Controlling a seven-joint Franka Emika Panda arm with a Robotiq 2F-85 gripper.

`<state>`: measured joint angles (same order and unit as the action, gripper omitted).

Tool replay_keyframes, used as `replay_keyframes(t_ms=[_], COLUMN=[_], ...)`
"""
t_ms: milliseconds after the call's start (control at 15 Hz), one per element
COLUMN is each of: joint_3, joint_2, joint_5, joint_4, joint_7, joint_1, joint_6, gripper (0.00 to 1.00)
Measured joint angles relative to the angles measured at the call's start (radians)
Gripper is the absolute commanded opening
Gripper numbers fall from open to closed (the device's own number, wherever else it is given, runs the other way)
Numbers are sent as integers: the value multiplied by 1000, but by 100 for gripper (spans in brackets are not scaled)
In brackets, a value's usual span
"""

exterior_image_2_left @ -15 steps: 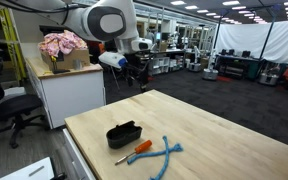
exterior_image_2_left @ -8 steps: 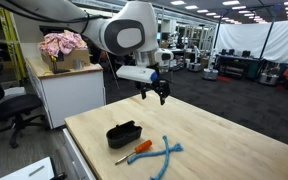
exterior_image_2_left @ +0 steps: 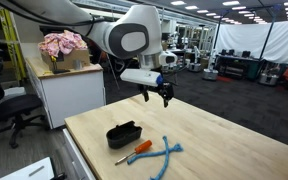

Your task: Place the object in the box

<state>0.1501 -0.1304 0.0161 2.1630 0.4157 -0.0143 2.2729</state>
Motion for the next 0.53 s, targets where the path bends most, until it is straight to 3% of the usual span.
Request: replay_keyframes(t_ms=[267,533], joint_3=[-26,-86], joint_2=[18,66], joint_5=[75,233], joint_4=[3,10], joint_7=[-20,-149], joint_1=[1,5], joint_6=[34,151], gripper=[100,100])
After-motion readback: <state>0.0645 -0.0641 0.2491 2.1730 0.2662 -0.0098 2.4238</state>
